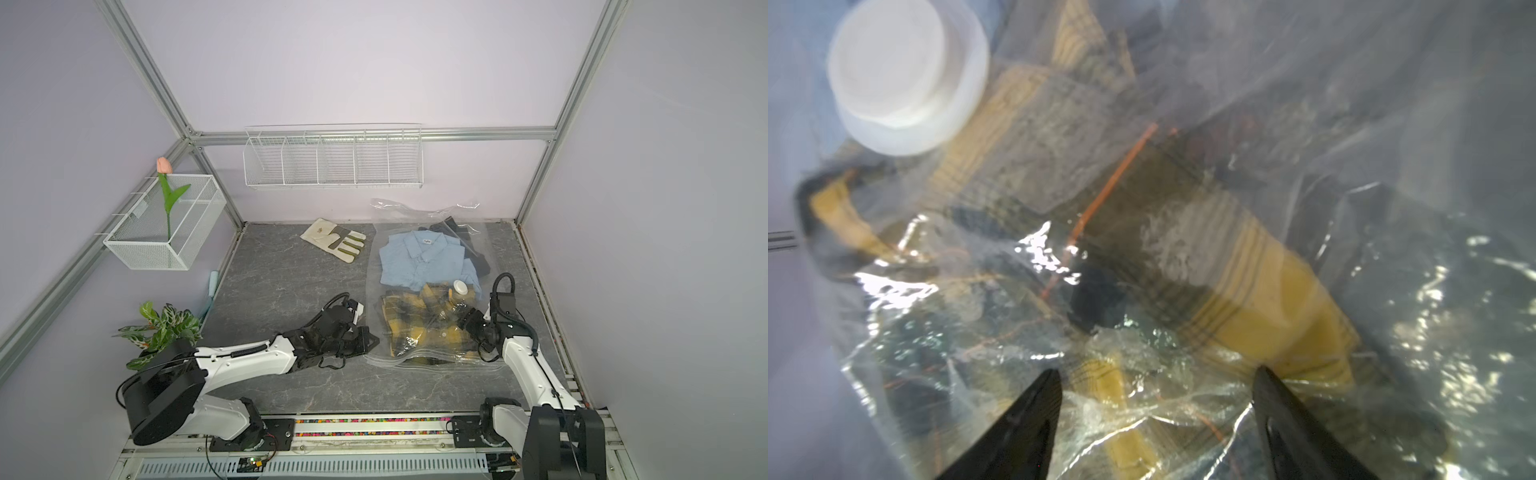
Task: Place the folded shirt into the vacuum bag
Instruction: Adjust the vacuum bag at the center of the board.
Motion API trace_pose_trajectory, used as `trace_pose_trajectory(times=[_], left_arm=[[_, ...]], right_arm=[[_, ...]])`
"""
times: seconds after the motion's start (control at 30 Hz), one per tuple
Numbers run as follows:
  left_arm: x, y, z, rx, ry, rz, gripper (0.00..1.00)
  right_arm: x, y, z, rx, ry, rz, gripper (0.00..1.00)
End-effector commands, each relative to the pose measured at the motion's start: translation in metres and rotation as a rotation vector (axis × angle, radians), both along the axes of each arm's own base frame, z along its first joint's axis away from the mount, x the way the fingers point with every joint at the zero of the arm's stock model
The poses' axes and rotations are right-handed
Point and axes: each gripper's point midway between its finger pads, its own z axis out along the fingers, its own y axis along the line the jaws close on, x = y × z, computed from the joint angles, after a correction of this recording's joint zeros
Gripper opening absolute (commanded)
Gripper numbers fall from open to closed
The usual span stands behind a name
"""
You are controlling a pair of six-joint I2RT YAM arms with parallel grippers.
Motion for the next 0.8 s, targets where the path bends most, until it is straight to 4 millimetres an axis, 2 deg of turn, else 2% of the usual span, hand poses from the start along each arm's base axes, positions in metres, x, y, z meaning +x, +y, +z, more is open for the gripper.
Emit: trace_pose_trajectory(times=[0.0,0.07,0.13,0.27,0.37,0.47,0.6,0.7,0.77], left_arm=[[0.028,0.022,0.035,0.001,-0.086,0.088,0.00],[0.039,0.043,0.038,0.050,-0.116,0.115,0.00],[0.043,0.061,0.032,0.105,-0.119,0.125,0.00],[0.038,0.071,0.015,0.146,-0.100,0.111,0.00],[0.036,0.071,0.006,0.125,-0.077,0.132,0.00],[0.038,0.070,0.001,0.113,-0.070,0.150,0.00],[0.043,0.071,0.000,0.138,-0.082,0.158,0.00],[0.045,0.069,0.000,0.146,-0.086,0.149,0.00],[0.046,0.068,-0.001,0.146,-0.084,0.145,0.00]], right_arm=[[0.020,0.013,-0.007,0.015,-0.035,-0.008,0.75],[0.029,0.022,-0.015,0.011,-0.022,0.013,0.75],[0.037,0.030,-0.024,0.012,0.009,0.042,0.74],[0.043,0.040,-0.023,0.028,0.026,0.112,0.74],[0.031,0.044,-0.004,0.037,0.016,0.159,0.76],[0.006,0.023,0.019,-0.043,-0.006,0.127,0.79],[-0.026,-0.023,0.039,-0.152,0.035,0.029,0.83],[-0.044,-0.042,0.037,-0.167,0.071,-0.081,0.84],[-0.055,-0.052,0.028,-0.184,0.092,-0.165,0.84]])
